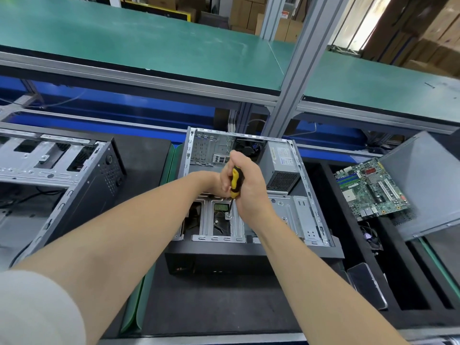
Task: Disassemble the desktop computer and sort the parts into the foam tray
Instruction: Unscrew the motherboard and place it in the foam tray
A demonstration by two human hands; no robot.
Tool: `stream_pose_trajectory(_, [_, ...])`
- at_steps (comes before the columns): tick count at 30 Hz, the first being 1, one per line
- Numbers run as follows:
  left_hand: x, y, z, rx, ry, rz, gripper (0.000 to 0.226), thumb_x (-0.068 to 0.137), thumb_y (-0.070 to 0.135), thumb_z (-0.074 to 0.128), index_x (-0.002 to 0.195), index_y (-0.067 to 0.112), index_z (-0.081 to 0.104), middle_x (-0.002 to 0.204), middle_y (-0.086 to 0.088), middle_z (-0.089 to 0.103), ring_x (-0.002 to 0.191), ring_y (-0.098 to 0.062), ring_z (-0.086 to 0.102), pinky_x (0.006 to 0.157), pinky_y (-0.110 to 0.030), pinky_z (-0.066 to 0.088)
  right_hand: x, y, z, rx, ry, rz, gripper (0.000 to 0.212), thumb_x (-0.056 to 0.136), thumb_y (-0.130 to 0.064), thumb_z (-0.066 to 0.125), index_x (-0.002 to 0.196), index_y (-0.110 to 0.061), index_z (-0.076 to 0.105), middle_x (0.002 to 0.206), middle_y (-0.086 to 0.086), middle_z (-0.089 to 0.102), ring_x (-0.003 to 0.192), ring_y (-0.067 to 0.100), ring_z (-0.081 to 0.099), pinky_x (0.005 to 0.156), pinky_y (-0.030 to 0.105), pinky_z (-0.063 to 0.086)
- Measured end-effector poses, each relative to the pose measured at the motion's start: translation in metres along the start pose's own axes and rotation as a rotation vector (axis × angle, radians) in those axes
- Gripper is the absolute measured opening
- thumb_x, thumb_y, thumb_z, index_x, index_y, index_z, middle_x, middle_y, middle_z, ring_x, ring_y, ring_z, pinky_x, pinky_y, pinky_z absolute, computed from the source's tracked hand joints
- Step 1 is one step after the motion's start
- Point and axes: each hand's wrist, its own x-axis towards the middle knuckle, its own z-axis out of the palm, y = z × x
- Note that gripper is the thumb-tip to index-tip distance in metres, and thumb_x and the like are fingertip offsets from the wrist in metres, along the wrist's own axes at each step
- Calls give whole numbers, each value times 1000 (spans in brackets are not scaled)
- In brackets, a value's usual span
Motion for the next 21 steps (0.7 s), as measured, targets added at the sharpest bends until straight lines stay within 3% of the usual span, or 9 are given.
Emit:
stream_pose_trajectory(4, [-3,5,-6,-59,-71,-35,31,111,27,36,132,8,49,125,-8,51,109,-18,43,94,-25,30,-3,-1,4,29,237,102,43,90,-53,68,83,-11,60,69,7,50,61,17,47,54,29,43])
stream_pose_trajectory(6, [-3,7,-7,-109,-52,-52,37,111,21,37,141,2,47,137,-15,53,114,-21,47,88,-22,34,-4,1,6,34,286,121,47,90,-58,65,82,-12,59,68,7,46,58,17,42,50,27,36])
stream_pose_trajectory(8, [-2,9,-7,-129,-109,-13,39,110,16,41,143,-3,44,129,-8,50,113,-17,43,82,-16,32,-6,2,7,60,269,118,52,95,-57,59,69,-13,53,62,7,39,52,18,32,49,27,28])
stream_pose_trajectory(11, [5,11,-1,-92,-144,17,20,109,9,42,119,-3,54,117,-3,47,112,-13,39,96,-20,34,-4,2,2,65,178,98,56,103,-51,51,61,-14,46,55,11,27,46,22,21,44,29,23])
stream_pose_trajectory(14, [6,3,-3,-136,-51,5,30,107,5,46,80,17,48,89,8,49,86,-9,53,70,-10,46,2,-1,-5,114,62,148,54,103,-48,49,62,-13,43,50,5,22,42,19,17,40,25,19])
stream_pose_trajectory(16, [1,5,-4,-167,-12,13,21,106,11,51,88,20,56,97,3,55,84,-11,57,61,-9,47,5,-2,-7,139,21,163,53,104,-47,47,62,-14,44,48,2,24,40,17,18,39,23,21])
stream_pose_trajectory(17, [-1,7,-5,-207,-44,-10,14,107,13,49,103,11,62,109,-7,56,96,-19,57,70,-16,50,6,-3,-8,139,26,160,54,104,-47,46,62,-14,45,48,3,26,39,17,20,40,24,22])
stream_pose_trajectory(19, [1,13,-5,-263,-99,-94,33,110,11,39,131,-11,51,126,-20,50,117,-26,49,92,-31,41,6,-3,-5,46,74,128,55,103,-51,47,61,-16,49,49,5,32,42,21,27,43,28,26])
stream_pose_trajectory(21, [0,12,-4,-232,-78,-93,28,109,8,39,132,-3,49,128,-15,46,122,-27,45,89,-24,33,3,0,1,-113,131,65,56,99,-56,47,60,-16,49,53,9,39,48,24,34,49,32,31])
